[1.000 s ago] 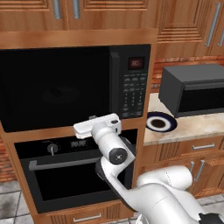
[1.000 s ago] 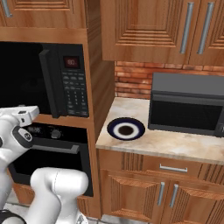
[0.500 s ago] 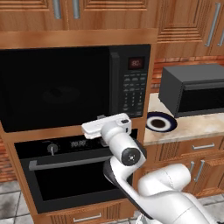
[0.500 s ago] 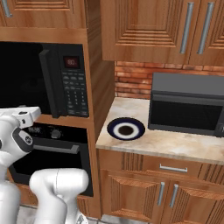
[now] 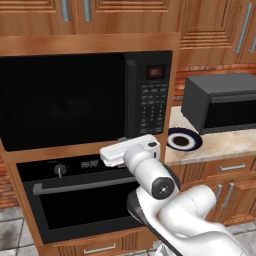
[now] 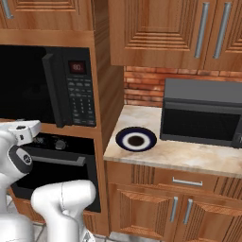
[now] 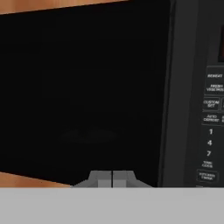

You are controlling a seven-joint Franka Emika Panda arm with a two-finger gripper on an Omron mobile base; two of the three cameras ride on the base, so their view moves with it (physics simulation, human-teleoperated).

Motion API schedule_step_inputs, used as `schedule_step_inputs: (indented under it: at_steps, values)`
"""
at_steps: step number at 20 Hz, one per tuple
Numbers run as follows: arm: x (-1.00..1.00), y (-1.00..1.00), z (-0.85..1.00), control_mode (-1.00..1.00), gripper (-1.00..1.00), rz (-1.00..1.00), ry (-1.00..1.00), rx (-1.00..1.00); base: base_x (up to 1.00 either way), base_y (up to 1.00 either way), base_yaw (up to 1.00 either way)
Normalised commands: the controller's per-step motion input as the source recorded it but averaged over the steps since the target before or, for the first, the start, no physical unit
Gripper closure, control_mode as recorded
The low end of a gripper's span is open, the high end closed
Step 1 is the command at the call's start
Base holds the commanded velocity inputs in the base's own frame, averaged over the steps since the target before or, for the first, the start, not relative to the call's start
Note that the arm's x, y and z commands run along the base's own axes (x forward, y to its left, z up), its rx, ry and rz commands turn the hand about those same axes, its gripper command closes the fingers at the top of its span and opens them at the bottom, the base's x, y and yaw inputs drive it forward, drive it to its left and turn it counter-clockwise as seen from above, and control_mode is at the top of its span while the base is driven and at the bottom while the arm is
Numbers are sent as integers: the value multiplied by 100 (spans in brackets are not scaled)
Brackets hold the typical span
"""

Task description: Pick the sweet potato from the counter and place it in the microwave. Then turn on the microwave.

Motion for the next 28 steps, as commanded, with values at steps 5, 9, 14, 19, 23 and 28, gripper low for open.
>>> schedule_step_inputs:
  at_steps: [5,9,14,19,23,28]
  values:
    - [-38,-20,9,-100,100,0,0,0,0,0,0]
    - [-21,-31,11,-100,100,0,3,0,0,0,0]
    - [-23,-39,5,-100,100,0,1,0,0,0,0]
    - [-19,-43,0,-100,100,0,1,0,0,0,0]
    - [-10,-36,0,-100,100,0,2,0,0,0,0]
    - [-1,-43,-3,-100,100,0,0,0,0,0,0]
